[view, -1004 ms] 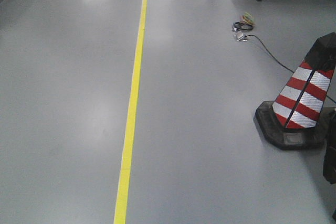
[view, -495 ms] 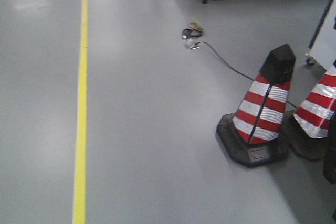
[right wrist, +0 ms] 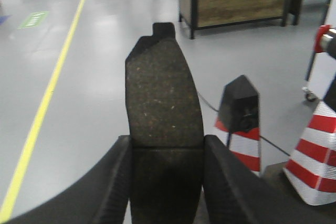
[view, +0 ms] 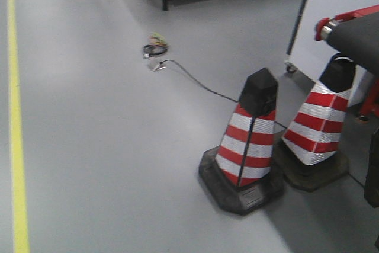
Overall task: Move and align brake pads A on conveyor
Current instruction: 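Turn the base toward the conveyor and stop in front of it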
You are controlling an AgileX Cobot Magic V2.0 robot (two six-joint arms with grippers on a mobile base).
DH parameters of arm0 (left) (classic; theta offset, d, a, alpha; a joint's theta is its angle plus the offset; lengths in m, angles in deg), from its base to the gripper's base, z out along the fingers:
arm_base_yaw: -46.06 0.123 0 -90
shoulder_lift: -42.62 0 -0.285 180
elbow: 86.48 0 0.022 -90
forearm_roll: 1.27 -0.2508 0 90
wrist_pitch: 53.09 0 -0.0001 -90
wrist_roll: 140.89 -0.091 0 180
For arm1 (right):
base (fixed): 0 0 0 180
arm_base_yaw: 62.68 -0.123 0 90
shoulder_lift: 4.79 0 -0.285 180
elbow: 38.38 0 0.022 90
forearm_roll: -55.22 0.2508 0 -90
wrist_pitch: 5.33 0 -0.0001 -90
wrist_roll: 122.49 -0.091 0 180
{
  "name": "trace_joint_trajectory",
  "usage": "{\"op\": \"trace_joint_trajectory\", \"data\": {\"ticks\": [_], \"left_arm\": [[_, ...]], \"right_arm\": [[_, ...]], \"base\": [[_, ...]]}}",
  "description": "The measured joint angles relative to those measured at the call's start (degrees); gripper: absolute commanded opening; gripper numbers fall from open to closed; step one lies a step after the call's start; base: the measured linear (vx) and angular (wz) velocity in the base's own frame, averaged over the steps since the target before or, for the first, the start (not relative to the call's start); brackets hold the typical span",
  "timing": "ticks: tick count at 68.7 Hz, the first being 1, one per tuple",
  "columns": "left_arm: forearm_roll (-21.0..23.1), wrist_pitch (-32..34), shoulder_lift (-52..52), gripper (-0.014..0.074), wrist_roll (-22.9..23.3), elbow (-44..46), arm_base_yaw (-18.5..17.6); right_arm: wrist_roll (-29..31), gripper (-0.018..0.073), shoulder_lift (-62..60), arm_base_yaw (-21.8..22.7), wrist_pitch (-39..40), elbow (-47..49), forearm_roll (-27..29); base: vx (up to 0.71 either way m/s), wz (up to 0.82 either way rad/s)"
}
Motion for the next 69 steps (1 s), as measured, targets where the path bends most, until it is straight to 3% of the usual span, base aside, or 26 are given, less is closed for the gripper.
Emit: {"op": "trace_joint_trajectory", "data": {"ticks": [69], "left_arm": [[0.0, 0.0, 0.0, 0.0039, 0.0, 0.0, 0.0]], "right_arm": [[0.0, -0.0004, 0.0, 0.0, 0.0, 0.0, 0.0]], "base": [[0.33, -0.75]]}}
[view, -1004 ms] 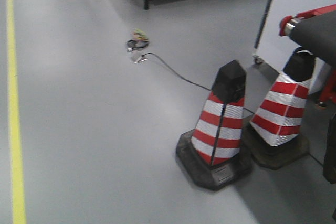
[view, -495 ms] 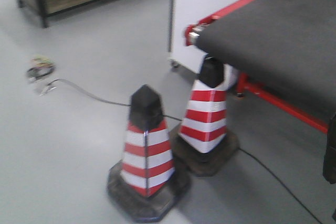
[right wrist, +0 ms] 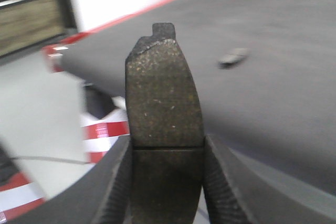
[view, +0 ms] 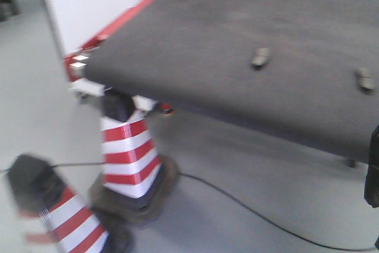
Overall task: Move and align brake pads A on conveyor
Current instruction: 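Turn the base toward the conveyor and stop in front of it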
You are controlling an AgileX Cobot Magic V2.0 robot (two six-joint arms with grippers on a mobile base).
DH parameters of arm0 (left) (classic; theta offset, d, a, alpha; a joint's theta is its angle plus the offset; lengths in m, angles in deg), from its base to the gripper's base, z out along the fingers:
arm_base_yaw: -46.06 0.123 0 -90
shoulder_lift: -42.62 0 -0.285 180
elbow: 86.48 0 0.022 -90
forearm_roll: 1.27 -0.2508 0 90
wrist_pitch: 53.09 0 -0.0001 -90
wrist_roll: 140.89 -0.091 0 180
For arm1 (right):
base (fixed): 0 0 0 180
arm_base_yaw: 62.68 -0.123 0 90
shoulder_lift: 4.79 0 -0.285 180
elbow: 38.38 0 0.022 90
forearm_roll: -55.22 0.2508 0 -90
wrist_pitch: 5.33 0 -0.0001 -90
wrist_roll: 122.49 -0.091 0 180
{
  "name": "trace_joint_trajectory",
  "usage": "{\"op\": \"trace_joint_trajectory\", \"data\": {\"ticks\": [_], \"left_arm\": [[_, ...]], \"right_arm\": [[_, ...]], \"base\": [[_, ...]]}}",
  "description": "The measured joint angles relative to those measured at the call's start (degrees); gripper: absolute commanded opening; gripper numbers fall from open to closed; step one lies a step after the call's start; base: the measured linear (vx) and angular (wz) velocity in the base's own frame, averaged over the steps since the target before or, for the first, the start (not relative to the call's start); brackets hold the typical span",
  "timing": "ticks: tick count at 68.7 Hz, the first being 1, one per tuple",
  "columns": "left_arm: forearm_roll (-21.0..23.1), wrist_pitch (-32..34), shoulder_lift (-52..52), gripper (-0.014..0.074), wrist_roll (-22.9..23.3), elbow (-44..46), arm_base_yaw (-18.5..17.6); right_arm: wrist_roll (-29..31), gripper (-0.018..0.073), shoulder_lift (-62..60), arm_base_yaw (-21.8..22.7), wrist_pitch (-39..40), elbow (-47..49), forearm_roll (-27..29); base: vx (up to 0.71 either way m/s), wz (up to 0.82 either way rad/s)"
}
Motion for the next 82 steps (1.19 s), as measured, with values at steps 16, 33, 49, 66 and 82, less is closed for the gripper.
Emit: {"op": "trace_joint_trajectory", "data": {"ticks": [16, 33, 49, 66, 82], "left_arm": [[0.0, 0.0, 0.0, 0.0039, 0.0, 0.0, 0.0], [0.0, 0.3, 0.0, 0.0039, 0.0, 0.0, 0.0], [0.0, 0.2, 0.0, 0.0039, 0.0, 0.0, 0.0], [0.0, 0.2, 0.0, 0.0039, 0.0, 0.0, 0.0], [0.0, 0.2, 0.0, 0.0039, 0.0, 0.0, 0.0]], "right_arm": [[0.0, -0.0004, 0.0, 0.0, 0.0, 0.0, 0.0], [0.0, -0.0004, 0.0, 0.0, 0.3, 0.0, 0.0], [0.0, -0.0004, 0.0, 0.0, 0.3, 0.0, 0.0], [0.0, -0.0004, 0.0, 0.0, 0.3, 0.0, 0.0], [0.0, -0.0004, 0.0, 0.0, 0.3, 0.0, 0.0]], "base": [[0.24, -0.75], [0.22, -0.69], [0.21, -0.4], [0.24, -0.05], [0.25, 0.11]]}}
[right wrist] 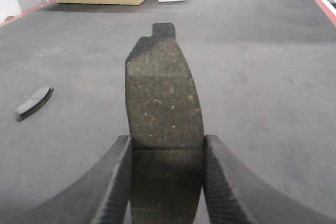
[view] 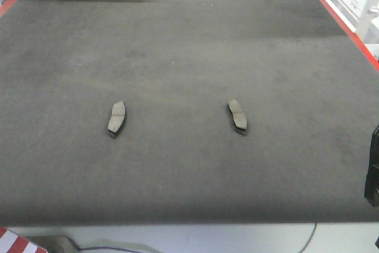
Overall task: Move and align brake pads A on conveyor
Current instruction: 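Turn the base toward the conveyor and stop in front of it, then lower the left gripper's pad onto the belt beside the nearer pad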
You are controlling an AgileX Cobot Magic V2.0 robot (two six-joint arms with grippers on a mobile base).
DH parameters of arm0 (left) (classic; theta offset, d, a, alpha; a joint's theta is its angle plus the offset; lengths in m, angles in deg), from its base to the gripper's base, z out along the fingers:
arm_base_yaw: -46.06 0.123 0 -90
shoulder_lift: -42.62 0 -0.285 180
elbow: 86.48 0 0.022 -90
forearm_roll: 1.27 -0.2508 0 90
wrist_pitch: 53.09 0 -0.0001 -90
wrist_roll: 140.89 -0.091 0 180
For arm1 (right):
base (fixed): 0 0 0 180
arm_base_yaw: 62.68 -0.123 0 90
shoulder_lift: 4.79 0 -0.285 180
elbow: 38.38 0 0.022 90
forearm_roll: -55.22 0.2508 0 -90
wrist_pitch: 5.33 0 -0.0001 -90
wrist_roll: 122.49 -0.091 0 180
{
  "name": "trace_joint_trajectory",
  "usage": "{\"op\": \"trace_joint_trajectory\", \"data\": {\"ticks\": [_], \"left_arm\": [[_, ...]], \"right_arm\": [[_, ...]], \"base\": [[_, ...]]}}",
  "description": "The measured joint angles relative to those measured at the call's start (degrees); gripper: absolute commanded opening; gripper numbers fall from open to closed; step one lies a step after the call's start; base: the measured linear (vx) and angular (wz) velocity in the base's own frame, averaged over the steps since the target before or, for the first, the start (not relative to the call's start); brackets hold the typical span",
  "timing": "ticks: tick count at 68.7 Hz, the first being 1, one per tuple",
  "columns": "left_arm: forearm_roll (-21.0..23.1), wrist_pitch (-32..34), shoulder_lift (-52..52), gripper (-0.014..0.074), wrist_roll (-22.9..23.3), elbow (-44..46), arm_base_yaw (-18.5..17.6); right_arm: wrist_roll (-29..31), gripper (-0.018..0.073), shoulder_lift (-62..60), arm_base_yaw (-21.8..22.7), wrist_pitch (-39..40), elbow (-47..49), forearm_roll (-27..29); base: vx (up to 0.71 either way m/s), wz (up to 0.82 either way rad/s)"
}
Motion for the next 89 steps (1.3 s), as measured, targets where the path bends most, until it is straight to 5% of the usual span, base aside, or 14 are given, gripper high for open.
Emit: {"op": "trace_joint_trajectory", "data": {"ticks": [89], "left_arm": [[0.0, 0.1, 0.0, 0.0039, 0.0, 0.0, 0.0]], "right_arm": [[0.0, -0.0004, 0.0, 0.0, 0.1, 0.0, 0.0]], "base": [[0.07, 0.01]]}}
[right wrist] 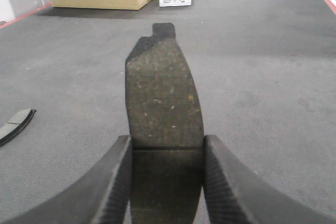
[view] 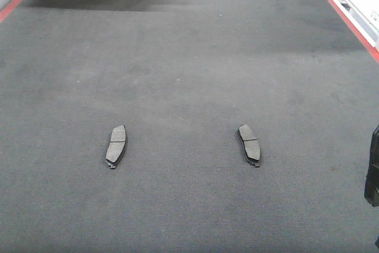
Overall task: Move and align brake pads A on conveyor
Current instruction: 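Lower the left gripper's pad onto the belt beside the nearer pad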
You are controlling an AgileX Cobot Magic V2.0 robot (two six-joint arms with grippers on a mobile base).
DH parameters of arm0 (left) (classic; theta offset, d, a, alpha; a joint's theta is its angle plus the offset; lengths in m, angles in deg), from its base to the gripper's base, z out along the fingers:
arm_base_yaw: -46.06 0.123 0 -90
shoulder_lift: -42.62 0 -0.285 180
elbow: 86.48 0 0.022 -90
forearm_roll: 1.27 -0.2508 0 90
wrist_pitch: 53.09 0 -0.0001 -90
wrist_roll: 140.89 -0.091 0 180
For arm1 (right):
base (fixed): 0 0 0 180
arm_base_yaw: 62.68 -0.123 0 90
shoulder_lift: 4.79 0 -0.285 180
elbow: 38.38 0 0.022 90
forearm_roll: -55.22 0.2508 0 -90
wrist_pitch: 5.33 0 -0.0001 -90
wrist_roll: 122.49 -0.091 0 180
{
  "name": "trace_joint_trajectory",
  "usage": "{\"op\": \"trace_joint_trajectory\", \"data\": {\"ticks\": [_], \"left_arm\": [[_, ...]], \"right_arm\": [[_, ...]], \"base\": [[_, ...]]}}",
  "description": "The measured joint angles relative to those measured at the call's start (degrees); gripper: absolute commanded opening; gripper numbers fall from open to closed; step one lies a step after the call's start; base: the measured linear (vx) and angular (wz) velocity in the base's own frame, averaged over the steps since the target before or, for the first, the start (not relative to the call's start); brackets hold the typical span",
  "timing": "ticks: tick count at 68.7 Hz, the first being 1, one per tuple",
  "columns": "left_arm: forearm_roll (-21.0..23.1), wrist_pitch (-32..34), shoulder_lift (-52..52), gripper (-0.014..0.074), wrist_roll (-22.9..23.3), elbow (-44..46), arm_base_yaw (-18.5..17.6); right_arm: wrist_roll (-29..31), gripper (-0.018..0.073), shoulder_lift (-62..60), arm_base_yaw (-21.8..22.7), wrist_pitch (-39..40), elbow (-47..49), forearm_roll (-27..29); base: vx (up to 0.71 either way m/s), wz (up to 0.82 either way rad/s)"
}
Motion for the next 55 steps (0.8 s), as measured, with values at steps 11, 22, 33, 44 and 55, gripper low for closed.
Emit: {"op": "trace_joint_trajectory", "data": {"ticks": [11, 22, 33, 44, 55], "left_arm": [[0.0, 2.5, 0.0, 0.0039, 0.0, 0.0, 0.0], [0.0, 2.7, 2.3, 0.0039, 0.0, 0.0, 0.0], [0.9, 2.0, 13.7, 0.0039, -2.0, 1.5, 0.0], [6.8, 2.1, 29.2, 0.0039, -11.3, 7.2, 0.0], [16.2, 1.8, 44.6, 0.0041, -22.4, 14.7, 0.0]], "right_arm": [[0.0, -0.0004, 0.0, 0.0, 0.0, 0.0, 0.0], [0.0, -0.0004, 0.0, 0.0, 0.0, 0.0, 0.0], [0.0, -0.0004, 0.0, 0.0, 0.0, 0.0, 0.0], [0.0, -0.0004, 0.0, 0.0, 0.0, 0.0, 0.0], [0.0, -0.0004, 0.0, 0.0, 0.0, 0.0, 0.0]], "base": [[0.0, 0.0], [0.0, 0.0], [0.0, 0.0], [0.0, 0.0], [0.0, 0.0]]}}
